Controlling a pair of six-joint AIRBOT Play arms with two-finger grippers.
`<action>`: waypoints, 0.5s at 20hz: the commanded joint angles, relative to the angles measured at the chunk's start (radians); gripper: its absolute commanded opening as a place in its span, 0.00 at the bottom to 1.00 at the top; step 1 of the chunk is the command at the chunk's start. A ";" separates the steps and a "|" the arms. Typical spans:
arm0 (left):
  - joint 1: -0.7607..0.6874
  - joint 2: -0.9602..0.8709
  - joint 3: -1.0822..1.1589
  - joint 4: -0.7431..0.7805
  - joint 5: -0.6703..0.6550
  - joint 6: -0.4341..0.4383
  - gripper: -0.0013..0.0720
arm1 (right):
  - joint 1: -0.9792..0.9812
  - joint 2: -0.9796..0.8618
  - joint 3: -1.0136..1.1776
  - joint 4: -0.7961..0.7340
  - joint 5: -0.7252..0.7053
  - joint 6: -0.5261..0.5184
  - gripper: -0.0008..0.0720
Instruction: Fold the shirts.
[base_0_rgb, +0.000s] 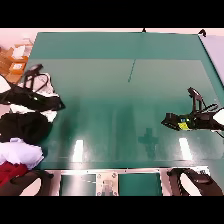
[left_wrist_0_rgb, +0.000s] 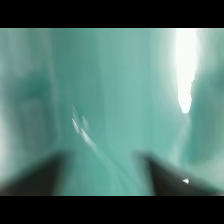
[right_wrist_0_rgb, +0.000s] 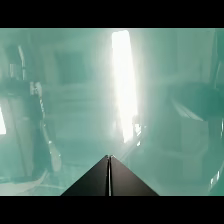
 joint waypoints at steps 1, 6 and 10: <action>0.066 -0.019 0.081 0.191 0.248 -0.090 0.98 | 0.000 0.000 -0.001 0.000 -0.058 -0.002 0.03; 0.283 -0.330 0.371 0.298 0.269 0.057 1.00 | 0.000 0.000 -0.001 0.000 -0.130 -0.003 0.28; 0.377 -0.592 0.505 0.298 0.367 0.159 1.00 | 0.000 0.000 -0.001 0.000 -0.129 -0.002 0.29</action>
